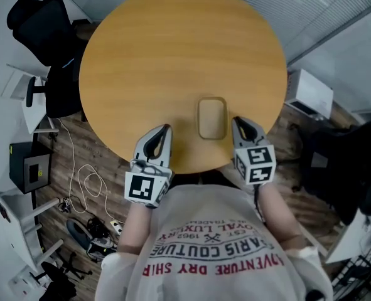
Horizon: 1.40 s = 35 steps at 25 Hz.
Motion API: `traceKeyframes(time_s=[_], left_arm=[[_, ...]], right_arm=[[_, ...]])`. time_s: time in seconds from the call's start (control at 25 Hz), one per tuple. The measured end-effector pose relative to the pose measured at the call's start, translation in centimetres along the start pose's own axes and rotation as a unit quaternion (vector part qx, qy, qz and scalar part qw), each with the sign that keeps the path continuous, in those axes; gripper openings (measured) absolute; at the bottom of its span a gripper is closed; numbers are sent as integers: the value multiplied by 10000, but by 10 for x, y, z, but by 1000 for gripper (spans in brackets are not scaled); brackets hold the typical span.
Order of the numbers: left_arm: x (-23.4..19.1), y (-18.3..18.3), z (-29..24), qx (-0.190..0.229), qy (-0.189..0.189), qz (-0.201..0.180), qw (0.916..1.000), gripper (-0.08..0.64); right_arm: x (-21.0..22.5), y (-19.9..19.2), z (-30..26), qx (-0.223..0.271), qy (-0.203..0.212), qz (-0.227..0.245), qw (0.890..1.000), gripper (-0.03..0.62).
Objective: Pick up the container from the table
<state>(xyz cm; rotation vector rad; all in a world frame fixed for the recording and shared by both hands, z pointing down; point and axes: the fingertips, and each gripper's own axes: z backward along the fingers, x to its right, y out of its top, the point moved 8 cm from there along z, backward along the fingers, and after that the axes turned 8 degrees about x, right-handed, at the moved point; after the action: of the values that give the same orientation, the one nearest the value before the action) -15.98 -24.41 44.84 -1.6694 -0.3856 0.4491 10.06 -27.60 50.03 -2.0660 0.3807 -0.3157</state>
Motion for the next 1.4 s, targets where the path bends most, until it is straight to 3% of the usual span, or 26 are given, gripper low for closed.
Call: traceKeyframes(time_s=[0.24, 0.4, 0.52, 1.08, 1.2, 1.4], left_arm=[[-16, -7, -12, 60, -15, 120, 9999, 0], [-17, -14, -23, 5, 52, 129, 9999, 0], [-15, -21, -28, -72, -2, 197, 9998, 0], [-20, -40, -36, -394, -49, 293, 9988, 0], [-21, -42, -36, -447, -31, 311, 9985, 0], [-26, -44, -34, -511, 14, 333, 9981, 0]], right_arm=[[5, -35, -40, -878, -503, -108, 9948, 7], [12, -54, -57, -1317, -502, -244, 9897, 106], [14, -65, -67, -1552, -444, -240, 9866, 138], [18, -87, -95, -2353, -502, -312, 9701, 137], [18, -88, -96, -2337, -569, -353, 9700, 55], [6, -82, -102, -2319, -414, -515, 9705, 25]])
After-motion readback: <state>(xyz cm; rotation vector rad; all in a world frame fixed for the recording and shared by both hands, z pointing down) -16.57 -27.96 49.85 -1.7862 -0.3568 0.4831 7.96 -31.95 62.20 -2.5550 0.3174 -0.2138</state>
